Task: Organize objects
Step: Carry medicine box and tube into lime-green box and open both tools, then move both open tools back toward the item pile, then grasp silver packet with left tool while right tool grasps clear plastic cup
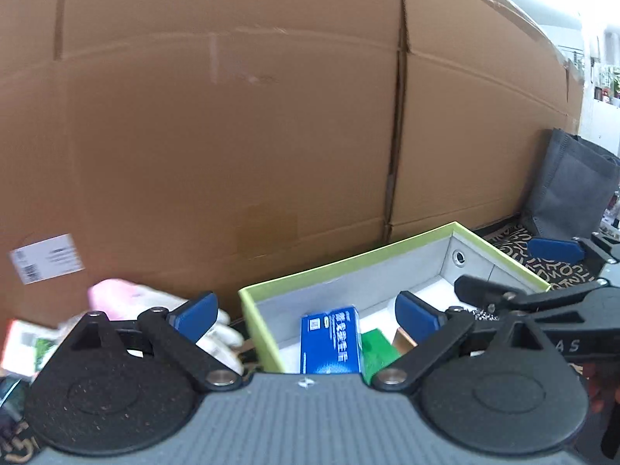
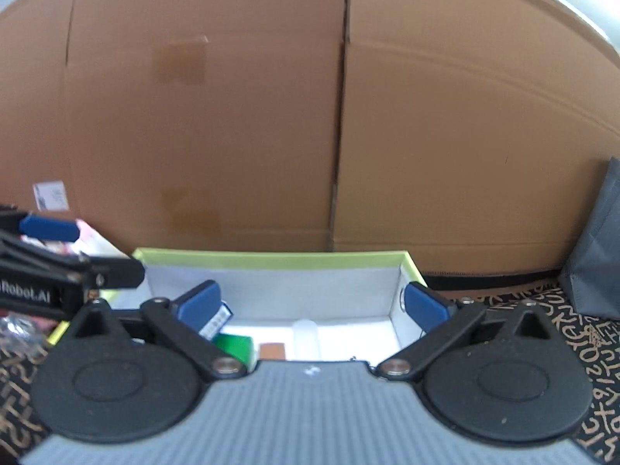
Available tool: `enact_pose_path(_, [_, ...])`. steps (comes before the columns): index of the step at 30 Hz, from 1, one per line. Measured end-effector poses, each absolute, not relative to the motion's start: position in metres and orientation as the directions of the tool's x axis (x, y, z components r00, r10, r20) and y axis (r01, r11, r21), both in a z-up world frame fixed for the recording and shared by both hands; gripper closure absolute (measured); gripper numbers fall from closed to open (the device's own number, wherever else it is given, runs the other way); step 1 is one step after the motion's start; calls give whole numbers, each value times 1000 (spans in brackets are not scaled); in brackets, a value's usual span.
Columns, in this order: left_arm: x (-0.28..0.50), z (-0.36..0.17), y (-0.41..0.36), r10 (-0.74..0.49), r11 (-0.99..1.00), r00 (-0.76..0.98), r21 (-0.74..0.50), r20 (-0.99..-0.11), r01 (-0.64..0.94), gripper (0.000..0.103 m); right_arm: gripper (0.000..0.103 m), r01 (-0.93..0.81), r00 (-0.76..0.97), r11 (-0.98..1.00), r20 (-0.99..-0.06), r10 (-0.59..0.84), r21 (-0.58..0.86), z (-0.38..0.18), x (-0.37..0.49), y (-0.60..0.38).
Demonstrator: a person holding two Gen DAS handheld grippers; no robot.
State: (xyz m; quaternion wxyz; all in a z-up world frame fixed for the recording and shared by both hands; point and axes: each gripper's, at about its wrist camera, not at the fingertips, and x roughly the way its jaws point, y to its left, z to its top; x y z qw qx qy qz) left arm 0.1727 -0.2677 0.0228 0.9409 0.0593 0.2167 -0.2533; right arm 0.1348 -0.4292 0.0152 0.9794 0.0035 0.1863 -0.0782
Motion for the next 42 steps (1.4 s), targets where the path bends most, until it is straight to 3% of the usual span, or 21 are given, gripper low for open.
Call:
enact_pose_path(4, [155,30,-240,-437,877,785,-14,-440,480,2,0,114,924,992,-372,-87,52,19,124,-411])
enact_pose_path(9, [131,18,-181,-336,929,849,4,-408,370,2,0,19,906,989,-420,45,148,16,114,-373])
enact_pose_path(15, [118,-19,-86,-162,983,873,2,-460,184,2,0,-146,872,976,-445,204,161,1,111,-287])
enact_pose_path(19, [121,-33,-34,-88,995,871,-5,-483,97,2,0,-229,807,954,-510,298,194,-25,115,-228])
enact_pose_path(32, [238,-56,20,-48,999,844,-30,-535,37,5,1,-121,790,990,-598,138,68,-69,176,-143])
enact_pose_path(33, [244,-58,20,-55,998,837,-40,-544,40,11,7,-124,788,990,-600,140,68,-71,180,-142])
enact_pose_path(34, [249,-60,21,-72,997,829,-51,-554,53,21,24,-127,783,989,-605,146,75,-74,183,-142])
enact_pose_path(35, [253,-61,21,-95,995,818,-63,-567,73,29,26,-129,771,988,-617,157,90,-75,185,-144])
enact_pose_path(36, [256,-63,23,-131,991,801,-86,-584,100,54,27,-128,765,986,-622,167,107,-76,185,-146])
enact_pose_path(37, [257,-64,25,-170,985,780,-119,-602,123,62,27,-130,769,985,-616,171,112,-75,183,-148])
enact_pose_path(42, [233,-66,27,-230,973,749,-137,-622,186,80,27,-153,783,982,-594,187,109,-62,160,-160])
